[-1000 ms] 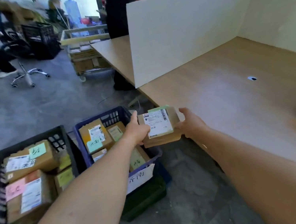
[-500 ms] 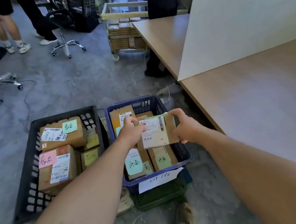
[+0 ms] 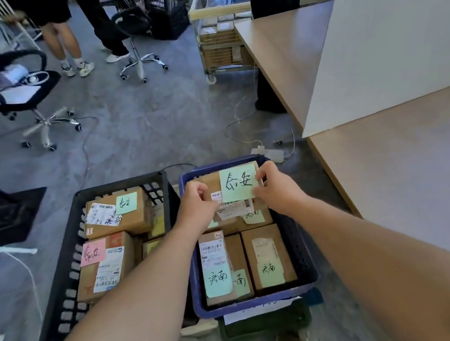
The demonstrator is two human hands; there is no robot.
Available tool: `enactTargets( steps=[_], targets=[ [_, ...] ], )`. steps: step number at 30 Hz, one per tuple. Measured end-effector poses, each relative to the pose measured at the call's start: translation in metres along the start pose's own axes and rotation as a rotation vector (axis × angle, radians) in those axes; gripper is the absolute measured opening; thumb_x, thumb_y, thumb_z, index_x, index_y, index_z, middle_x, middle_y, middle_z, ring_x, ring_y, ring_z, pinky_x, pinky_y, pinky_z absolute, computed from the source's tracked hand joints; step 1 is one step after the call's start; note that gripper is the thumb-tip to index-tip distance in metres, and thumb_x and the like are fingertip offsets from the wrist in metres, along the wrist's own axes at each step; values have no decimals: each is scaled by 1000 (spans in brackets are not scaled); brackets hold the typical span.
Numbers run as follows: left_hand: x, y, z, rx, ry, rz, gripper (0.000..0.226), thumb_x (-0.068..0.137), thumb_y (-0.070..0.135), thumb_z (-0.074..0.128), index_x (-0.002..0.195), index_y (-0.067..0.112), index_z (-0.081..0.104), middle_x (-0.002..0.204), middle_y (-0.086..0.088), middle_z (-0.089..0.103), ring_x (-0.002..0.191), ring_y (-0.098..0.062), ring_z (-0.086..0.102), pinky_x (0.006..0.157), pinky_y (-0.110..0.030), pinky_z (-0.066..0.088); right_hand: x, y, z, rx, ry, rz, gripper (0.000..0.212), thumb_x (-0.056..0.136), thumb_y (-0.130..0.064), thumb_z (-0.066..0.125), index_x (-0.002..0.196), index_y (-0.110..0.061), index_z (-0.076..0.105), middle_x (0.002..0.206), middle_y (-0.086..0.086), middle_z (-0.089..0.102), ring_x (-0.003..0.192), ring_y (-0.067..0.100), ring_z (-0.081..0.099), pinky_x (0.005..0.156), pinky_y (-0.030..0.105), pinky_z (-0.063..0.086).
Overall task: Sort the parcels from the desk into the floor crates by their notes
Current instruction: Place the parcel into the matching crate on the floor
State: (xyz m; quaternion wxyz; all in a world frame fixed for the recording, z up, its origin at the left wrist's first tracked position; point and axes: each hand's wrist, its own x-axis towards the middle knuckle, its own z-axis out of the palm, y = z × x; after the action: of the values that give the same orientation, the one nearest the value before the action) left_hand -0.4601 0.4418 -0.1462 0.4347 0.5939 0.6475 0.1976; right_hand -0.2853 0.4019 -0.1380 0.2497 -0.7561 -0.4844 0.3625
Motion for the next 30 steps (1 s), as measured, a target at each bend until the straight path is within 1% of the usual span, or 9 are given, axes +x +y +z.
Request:
enactTargets(
  steps=[4, 7, 11, 14, 19, 22, 25, 27, 30],
  targets=[
    [19, 1, 12, 14, -9, -3, 50, 86, -3, 61, 119, 29, 41, 134, -3, 55, 108, -20, 59, 72, -28, 55, 26, 8, -5, -154, -103, -81, 63, 96, -10, 50, 147, -36, 24, 123, 7, 53, 93, 21, 62, 65, 30, 56],
    [24, -8, 15, 21, 19, -40, 55, 85, -3, 64, 127, 25, 42, 135, -1, 55, 109, -18, 57, 77, -28, 53, 40, 13, 3, -217, -178, -118, 71, 97, -10, 50, 151, -41, 16, 127, 9, 48, 90, 20, 61, 63, 27, 53],
    [18, -29, 6, 58, 60, -72, 49, 87, 8, 67, 124, 28, 42, 125, 10, 58, 103, -15, 60, 82, -33, 53, 51, 9, 22, -272, -263, -174, 79, 94, -6, 54, 151, -42, 14, 129, 11, 47, 84, 19, 57, 62, 27, 49],
    [14, -39, -2, 65, 131, -66, 46, 91, 14, 65, 128, 27, 42, 119, 13, 57, 100, -12, 59, 79, -28, 48, 55, 2, 37, -245, -270, -207, 78, 94, -4, 54, 151, -41, 17, 135, 11, 45, 98, 20, 55, 72, 27, 51],
    [10, -64, -13, 22, 217, -88, 44, 91, 12, 62, 129, 25, 42, 126, 8, 57, 101, -13, 57, 70, -19, 40, 49, -13, 67, -232, -208, -254, 58, 94, -4, 54, 138, -37, 36, 128, 7, 50, 95, 19, 57, 74, 32, 55],
    [8, -91, -26, 18, 199, -126, 47, 91, 13, 62, 131, 24, 41, 126, 5, 58, 103, -17, 59, 79, -29, 46, 45, -20, 92, -258, -251, -215, 41, 96, -6, 50, 130, -27, 43, 129, 5, 50, 94, 18, 57, 72, 27, 54],
    [12, -122, -48, 9, 164, -174, 50, 89, 11, 61, 133, 25, 41, 127, 7, 57, 103, -20, 61, 84, -35, 51, 42, -33, 125, -291, -295, -169, 36, 96, -6, 48, 127, -26, 44, 126, 3, 50, 85, 14, 56, 66, 27, 53],
    [17, -145, -68, 13, 149, -192, 51, 89, 12, 62, 132, 29, 40, 130, 6, 58, 101, -18, 62, 83, -38, 53, 39, -45, 153, -307, -305, -146, 42, 96, -7, 48, 132, -28, 40, 127, 5, 52, 91, 19, 58, 74, 34, 57],
    [25, -177, -104, 68, 116, -207, 54, 89, 15, 63, 135, 31, 39, 133, 3, 56, 102, -16, 59, 81, -34, 51, 31, -65, 194, -297, -339, -84, 75, 93, -8, 54, 150, -38, 15, 126, 5, 51, 100, 24, 59, 79, 41, 57]
  ],
)
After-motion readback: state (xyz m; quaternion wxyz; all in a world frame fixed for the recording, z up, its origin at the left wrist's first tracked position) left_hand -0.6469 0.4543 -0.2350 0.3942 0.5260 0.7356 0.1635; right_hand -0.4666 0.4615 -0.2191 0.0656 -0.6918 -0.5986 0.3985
